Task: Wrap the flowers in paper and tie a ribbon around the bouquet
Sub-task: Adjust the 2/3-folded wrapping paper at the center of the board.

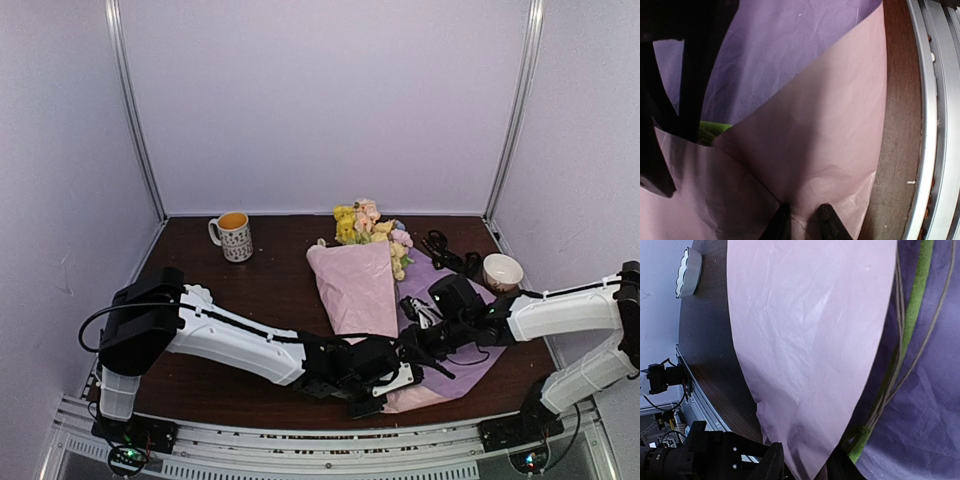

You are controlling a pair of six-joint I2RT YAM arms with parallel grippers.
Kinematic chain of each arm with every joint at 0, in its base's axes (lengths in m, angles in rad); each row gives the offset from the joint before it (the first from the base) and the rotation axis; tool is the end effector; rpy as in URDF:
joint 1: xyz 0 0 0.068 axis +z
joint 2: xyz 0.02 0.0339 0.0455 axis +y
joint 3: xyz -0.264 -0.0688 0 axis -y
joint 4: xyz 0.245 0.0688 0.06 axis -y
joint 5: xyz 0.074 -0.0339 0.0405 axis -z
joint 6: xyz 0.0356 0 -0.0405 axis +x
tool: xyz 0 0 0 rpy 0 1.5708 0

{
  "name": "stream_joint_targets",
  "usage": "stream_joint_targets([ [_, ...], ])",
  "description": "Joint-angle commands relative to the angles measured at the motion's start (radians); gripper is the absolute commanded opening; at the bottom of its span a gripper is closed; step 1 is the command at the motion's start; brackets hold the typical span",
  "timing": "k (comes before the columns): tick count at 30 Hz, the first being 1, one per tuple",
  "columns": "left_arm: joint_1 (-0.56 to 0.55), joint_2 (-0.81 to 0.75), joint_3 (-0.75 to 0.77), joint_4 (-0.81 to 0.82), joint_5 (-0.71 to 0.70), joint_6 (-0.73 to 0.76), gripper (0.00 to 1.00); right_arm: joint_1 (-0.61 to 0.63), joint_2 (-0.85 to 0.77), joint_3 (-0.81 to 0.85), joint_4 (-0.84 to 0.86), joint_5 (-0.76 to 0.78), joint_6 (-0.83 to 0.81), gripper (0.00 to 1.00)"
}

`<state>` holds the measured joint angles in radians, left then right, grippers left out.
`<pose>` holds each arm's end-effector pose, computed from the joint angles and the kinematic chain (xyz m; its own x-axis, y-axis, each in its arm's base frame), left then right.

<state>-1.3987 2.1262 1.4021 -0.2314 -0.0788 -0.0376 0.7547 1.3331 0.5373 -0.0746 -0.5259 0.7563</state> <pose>0.0791 -0.4386 0.1311 -0.1764 0.7959 -0.5792 0.9684 0.2456 0.0425 0.1624 0.1772 0.1569 -0.9735 -0.1008 -0.2054 -0.2202 0.6565 0.7215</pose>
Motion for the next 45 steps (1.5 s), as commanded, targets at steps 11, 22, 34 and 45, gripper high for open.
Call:
stream_joint_targets([
  [11,-0.002,0.017,-0.031,-0.015,0.007,-0.010,0.25,0.043,-0.048,0.053,-0.116,0.008,-0.031,0.00],
  [22,-0.001,-0.151,-0.110,0.076,0.054,0.022,0.28,0.044,-0.090,0.043,-0.211,0.067,-0.012,0.00],
  [34,-0.041,-0.157,-0.010,-0.013,0.015,0.127,0.25,0.043,-0.087,0.104,-0.318,0.121,-0.030,0.00],
  [45,-0.013,0.019,0.038,-0.067,-0.046,0.076,0.23,0.055,-0.108,0.103,-0.359,0.134,0.004,0.00],
])
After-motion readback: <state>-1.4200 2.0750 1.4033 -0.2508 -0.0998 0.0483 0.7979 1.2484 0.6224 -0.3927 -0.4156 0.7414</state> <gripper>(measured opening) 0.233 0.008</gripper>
